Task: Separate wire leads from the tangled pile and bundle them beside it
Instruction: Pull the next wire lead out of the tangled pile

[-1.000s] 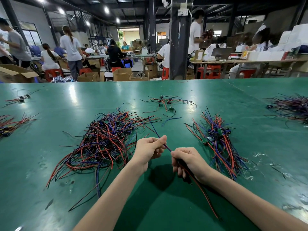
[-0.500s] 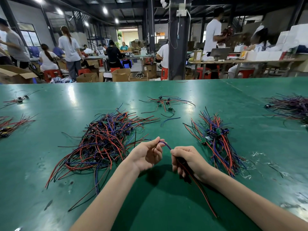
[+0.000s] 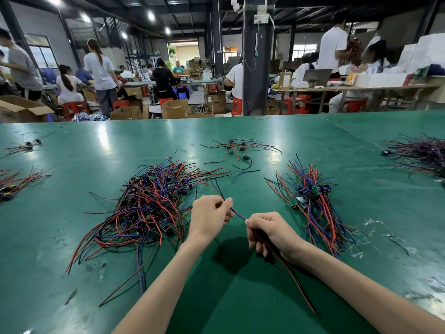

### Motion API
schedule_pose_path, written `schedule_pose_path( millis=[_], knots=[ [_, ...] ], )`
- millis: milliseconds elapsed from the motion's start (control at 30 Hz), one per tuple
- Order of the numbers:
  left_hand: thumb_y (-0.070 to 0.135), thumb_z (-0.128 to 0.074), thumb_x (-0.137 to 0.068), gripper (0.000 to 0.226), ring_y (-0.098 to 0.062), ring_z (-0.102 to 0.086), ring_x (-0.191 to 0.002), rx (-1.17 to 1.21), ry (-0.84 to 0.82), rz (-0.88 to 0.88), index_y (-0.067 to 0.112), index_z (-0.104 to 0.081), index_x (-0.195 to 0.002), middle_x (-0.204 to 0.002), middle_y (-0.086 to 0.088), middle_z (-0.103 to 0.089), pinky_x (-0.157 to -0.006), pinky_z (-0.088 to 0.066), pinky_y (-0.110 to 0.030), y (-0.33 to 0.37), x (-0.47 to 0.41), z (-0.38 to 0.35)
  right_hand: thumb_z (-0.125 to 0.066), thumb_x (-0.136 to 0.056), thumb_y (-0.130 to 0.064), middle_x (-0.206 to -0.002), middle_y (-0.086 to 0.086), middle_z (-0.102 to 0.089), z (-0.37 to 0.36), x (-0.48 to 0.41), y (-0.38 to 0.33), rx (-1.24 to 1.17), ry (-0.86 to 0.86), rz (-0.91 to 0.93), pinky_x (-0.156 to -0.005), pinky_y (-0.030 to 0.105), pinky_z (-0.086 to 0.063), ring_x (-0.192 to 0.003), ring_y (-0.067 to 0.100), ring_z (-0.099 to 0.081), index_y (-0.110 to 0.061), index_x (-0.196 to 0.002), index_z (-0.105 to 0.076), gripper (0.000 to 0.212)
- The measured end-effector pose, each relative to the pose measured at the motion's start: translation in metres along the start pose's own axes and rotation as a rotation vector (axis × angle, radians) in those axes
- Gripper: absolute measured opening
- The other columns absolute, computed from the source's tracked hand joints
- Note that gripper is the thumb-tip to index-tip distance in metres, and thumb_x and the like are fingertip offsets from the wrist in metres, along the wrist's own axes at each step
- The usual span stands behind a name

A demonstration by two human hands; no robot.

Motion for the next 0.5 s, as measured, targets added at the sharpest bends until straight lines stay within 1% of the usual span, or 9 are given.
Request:
schedule_pose_path(
  millis=[33, 67, 133, 233, 300, 333, 400, 500],
  knots=[
    [0.015, -0.060, -0.091, 0.030, -0.009, -0.054, -0.041, 0.073, -0.003, 0.041, 0.006, -0.066, -0.064, -0.050, 0.001, -0.063, -0.043, -0.045, -0.018, -0.003, -0.001, 0.000, -0.049, -0.093, -0.010, -0.049, 0.012, -0.057, 0.000, 0.000, 0.000, -0.002, 0.000, 0.001, -0.031, 0.016, -0.034, -0.033, 0.014, -0.046, -0.014, -0.052, -0.057, 0.042],
    [0.015, -0.060, -0.092, 0.031, -0.009, -0.051, -0.040, 0.189, -0.010, 0.125, 0.006, -0.066, -0.063, -0.048, 0.001, -0.062, -0.040, -0.042, -0.017, -0.010, -0.001, -0.001, -0.049, -0.093, -0.011, -0.049, 0.012, -0.057, 0.000, 0.000, 0.000, -0.005, 0.001, 0.001, -0.031, 0.016, -0.034, -0.033, 0.014, -0.046, -0.014, -0.052, -0.057, 0.042],
    [0.014, -0.059, -0.091, 0.028, -0.006, -0.043, -0.035, 0.443, -0.039, 0.335, 0.004, -0.064, -0.065, -0.043, 0.003, -0.055, -0.036, -0.035, -0.014, -0.024, 0.001, -0.007, -0.050, -0.093, -0.012, -0.050, 0.012, -0.057, 0.000, -0.001, 0.000, -0.006, 0.002, 0.001, -0.032, 0.017, -0.035, -0.033, 0.015, -0.046, -0.014, -0.052, -0.057, 0.042],
    [0.012, -0.053, -0.093, 0.030, -0.002, -0.031, -0.029, 0.807, -0.135, 0.598, 0.000, -0.060, -0.067, -0.039, 0.008, -0.039, -0.030, -0.025, -0.012, -0.034, 0.009, -0.025, -0.051, -0.093, -0.015, -0.050, 0.011, -0.058, -0.001, -0.002, 0.002, 0.002, -0.004, -0.006, -0.032, 0.018, -0.034, -0.034, 0.016, -0.046, -0.014, -0.053, -0.057, 0.041],
    [0.012, -0.048, -0.095, 0.034, -0.001, -0.027, -0.026, 0.987, -0.202, 0.706, -0.001, -0.058, -0.065, -0.036, 0.010, -0.034, -0.027, -0.023, -0.011, -0.032, 0.014, -0.035, -0.051, -0.093, -0.015, -0.050, 0.011, -0.058, -0.001, -0.002, 0.003, -0.003, -0.010, -0.008, -0.032, 0.018, -0.034, -0.033, 0.015, -0.047, -0.015, -0.053, -0.057, 0.041],
    [0.012, -0.047, -0.095, 0.034, 0.000, -0.027, -0.025, 1.040, -0.225, 0.733, -0.002, -0.057, -0.066, -0.036, 0.010, -0.034, -0.026, -0.023, -0.011, -0.031, 0.015, -0.038, -0.050, -0.093, -0.015, -0.050, 0.011, -0.058, -0.001, -0.003, 0.003, -0.005, -0.012, -0.008, -0.032, 0.018, -0.035, -0.034, 0.015, -0.047, -0.015, -0.053, -0.057, 0.041],
    [0.013, -0.047, -0.095, 0.031, 0.000, -0.027, -0.025, 1.056, -0.241, 0.735, -0.001, -0.057, -0.069, -0.036, 0.010, -0.034, -0.026, -0.023, -0.011, -0.030, 0.016, -0.040, -0.050, -0.094, -0.015, -0.050, 0.011, -0.058, -0.001, -0.003, 0.003, -0.006, -0.014, -0.004, -0.032, 0.018, -0.035, -0.034, 0.015, -0.047, -0.014, -0.053, -0.058, 0.041],
    [0.015, -0.050, -0.095, 0.028, -0.001, -0.029, -0.029, 0.918, -0.198, 0.648, -0.002, -0.060, -0.074, -0.040, 0.009, -0.037, -0.030, -0.024, -0.010, -0.033, 0.011, -0.032, -0.050, -0.094, -0.014, -0.050, 0.011, -0.058, 0.000, -0.004, 0.003, -0.005, -0.013, 0.004, -0.032, 0.017, -0.036, -0.033, 0.014, -0.047, -0.012, -0.055, -0.057, 0.039]
  ],
)
Point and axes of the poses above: each hand's wrist, its own x-axis away from the middle knuckle, its own z-axis out of the back of the hand, y = z × x, the point moved 9 cm from there along -x, towards the middle knuckle
